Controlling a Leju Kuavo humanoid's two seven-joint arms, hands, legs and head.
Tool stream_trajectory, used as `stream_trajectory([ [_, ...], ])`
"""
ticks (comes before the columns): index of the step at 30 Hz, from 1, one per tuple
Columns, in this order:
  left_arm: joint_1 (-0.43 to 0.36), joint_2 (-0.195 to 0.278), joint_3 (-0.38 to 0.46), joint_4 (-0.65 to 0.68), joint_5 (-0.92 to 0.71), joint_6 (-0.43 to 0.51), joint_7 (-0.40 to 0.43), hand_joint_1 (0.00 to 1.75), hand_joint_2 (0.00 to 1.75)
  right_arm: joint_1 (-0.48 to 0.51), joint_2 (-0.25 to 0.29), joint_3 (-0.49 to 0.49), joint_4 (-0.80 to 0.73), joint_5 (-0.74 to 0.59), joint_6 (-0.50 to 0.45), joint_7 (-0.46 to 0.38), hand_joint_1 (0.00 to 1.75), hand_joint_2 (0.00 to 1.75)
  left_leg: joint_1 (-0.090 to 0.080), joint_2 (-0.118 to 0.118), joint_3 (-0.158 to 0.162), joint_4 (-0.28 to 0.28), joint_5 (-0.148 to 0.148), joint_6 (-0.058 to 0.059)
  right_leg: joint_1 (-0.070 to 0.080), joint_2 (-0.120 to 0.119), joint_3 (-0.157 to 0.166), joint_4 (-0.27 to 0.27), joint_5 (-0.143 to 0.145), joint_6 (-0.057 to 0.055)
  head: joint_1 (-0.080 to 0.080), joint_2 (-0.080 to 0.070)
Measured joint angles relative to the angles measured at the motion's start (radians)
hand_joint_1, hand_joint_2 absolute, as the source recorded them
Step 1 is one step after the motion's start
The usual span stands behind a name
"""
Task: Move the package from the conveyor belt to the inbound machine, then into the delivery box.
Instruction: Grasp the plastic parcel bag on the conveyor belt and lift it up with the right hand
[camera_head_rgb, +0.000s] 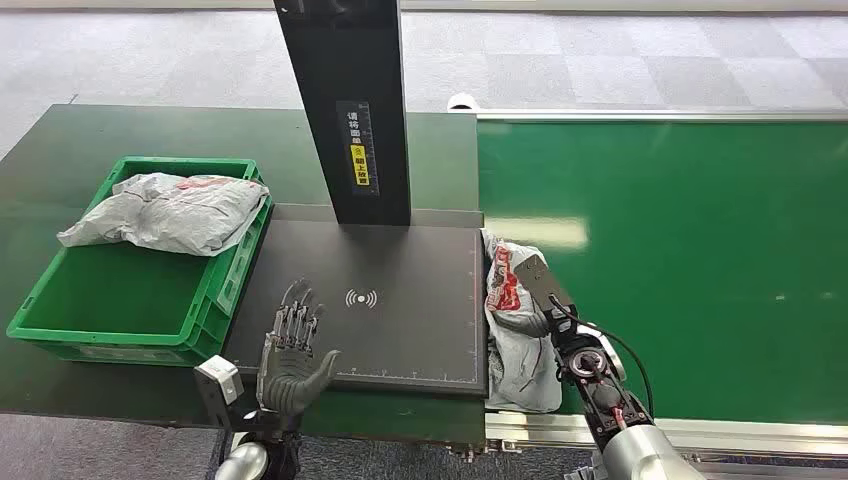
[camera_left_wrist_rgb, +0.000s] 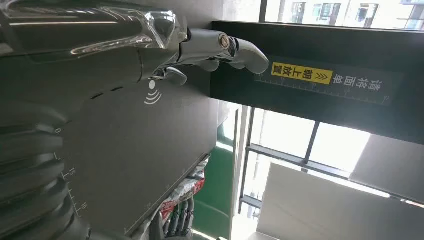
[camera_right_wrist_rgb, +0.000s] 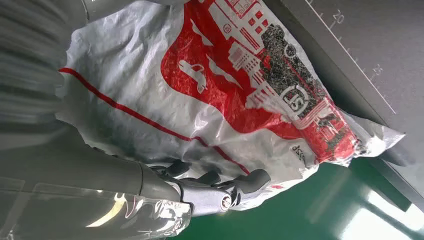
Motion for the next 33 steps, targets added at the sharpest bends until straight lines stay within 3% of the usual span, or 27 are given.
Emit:
stream_trajectory([
  [9, -0.002, 0.000, 0.000, 0.006, 0.001, 0.000, 0.000, 0.00, 1.75, -0.005, 0.010, -0.002, 0.041, 0.001, -0.004, 0.019, 0.00, 1.75, 0.000, 0.000, 0.001, 0.000, 0.000, 0.000, 0.000, 0.000, 0.000, 0.000, 0.000, 0.000, 0.000, 0.000],
  [15, 0.004, 0.003, 0.000, 0.019, 0.006, -0.001, -0.006, 0.00, 1.75, 0.017, 0.023, -0.003, 0.057, 0.049, -0.101, 0.063, 0.04, 1.75, 0.000, 0.000, 0.001, 0.000, 0.000, 0.000, 0.000, 0.000, 0.001, 0.000, 0.000, 0.000, 0.000, 0.000],
  [19, 0.015, 0.008, -0.002, 0.022, 0.008, -0.004, -0.015, 0.00, 1.75, 0.038, 0.028, -0.003, 0.057, 0.066, -0.139, 0.081, 1.75, 1.75, 0.000, 0.000, 0.001, 0.000, 0.000, 0.000, 0.000, 0.000, 0.001, 0.000, -0.001, 0.000, 0.000, 0.000],
  [33, 0.014, 0.006, -0.005, 0.048, 0.003, -0.019, -0.023, 0.00, 1.75, 0.074, 0.031, -0.023, 0.020, 0.092, -0.184, 0.060, 1.75, 1.75, 0.000, 0.000, 0.005, 0.000, 0.000, 0.000, 0.000, 0.000, 0.004, 0.000, -0.001, 0.000, 0.000, 0.000],
])
